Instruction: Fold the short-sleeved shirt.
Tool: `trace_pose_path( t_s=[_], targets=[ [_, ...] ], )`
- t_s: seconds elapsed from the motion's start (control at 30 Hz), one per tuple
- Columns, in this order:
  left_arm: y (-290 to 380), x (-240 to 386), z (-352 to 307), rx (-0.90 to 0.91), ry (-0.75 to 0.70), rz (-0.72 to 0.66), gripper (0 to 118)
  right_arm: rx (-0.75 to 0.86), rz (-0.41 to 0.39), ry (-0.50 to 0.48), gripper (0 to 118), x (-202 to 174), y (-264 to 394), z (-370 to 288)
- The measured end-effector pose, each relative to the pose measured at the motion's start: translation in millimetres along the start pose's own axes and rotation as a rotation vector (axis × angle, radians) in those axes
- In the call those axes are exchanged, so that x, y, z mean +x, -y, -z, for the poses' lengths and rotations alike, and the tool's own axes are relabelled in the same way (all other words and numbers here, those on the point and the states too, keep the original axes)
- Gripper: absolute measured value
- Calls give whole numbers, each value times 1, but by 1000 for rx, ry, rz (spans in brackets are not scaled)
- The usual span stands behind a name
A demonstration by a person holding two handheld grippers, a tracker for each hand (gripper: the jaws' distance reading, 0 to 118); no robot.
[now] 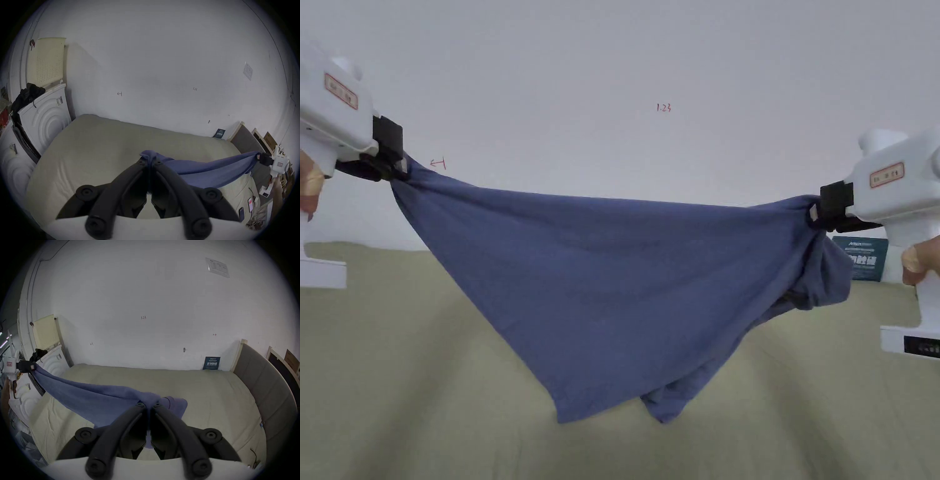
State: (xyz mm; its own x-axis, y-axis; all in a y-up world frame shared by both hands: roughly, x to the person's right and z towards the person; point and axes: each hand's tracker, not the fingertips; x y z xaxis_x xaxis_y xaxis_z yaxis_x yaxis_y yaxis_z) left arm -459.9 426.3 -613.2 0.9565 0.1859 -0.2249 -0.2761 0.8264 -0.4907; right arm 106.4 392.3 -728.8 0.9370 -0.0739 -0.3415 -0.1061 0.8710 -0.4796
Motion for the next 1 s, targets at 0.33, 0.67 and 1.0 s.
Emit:
trace_pose_path(
  t_s=[0.33,0.67,1.0],
  targets=[
    [119,-9,-2,-46,-24,-35,3,-91,45,-6,2,15,102,-14],
    [306,-45,-22,-347,34,-142,3,-329,146,13,3,26,256,-41],
    [414,-61,-44,-494,3,-247,3,-471,216,-1,2,32,351,-64]
  ],
)
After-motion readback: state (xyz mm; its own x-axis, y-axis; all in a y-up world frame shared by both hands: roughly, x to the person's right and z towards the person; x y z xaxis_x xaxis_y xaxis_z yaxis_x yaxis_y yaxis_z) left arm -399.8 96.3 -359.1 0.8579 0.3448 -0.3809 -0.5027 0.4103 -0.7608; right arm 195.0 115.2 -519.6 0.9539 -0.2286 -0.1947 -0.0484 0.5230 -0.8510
